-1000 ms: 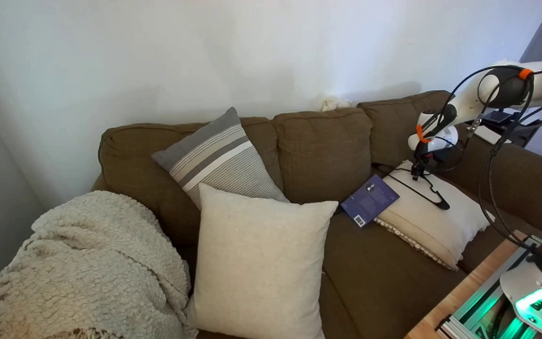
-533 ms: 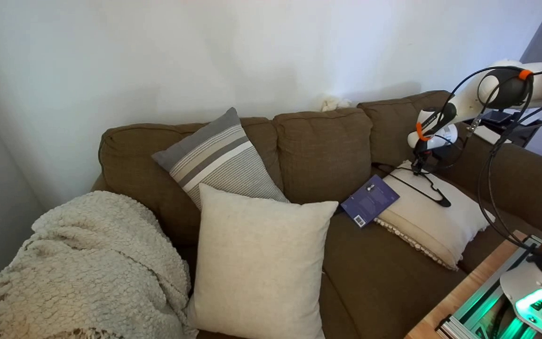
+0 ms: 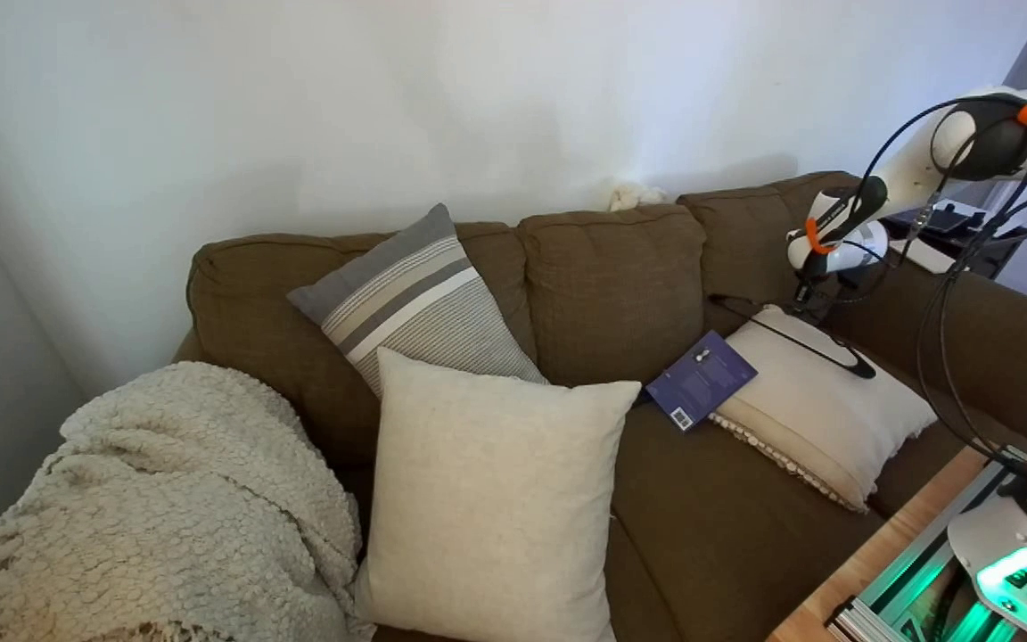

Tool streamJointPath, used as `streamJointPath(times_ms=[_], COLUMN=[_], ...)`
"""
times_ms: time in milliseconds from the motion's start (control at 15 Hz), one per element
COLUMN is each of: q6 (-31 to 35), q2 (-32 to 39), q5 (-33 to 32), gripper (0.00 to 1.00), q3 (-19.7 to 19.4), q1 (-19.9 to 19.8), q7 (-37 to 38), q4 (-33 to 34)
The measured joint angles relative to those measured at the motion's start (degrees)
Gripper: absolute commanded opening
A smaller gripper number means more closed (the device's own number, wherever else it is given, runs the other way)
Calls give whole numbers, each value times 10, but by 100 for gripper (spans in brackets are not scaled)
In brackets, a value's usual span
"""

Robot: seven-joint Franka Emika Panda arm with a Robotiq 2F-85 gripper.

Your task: Remove the black hanger from the pillow top and put it behind the striped pillow on the left sofa seat

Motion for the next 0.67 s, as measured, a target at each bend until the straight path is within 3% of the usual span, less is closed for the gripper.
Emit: streamJointPath(times_ms=[400, 533, 667], q6=[219, 308, 399], q2=[-141, -183, -219], q5=[-52, -84, -93], gripper=[6, 6, 6], q3=[-4, -24, -74], q1=[-3, 24, 86], q7=[-39, -39, -46], q4=[-174, -238, -303])
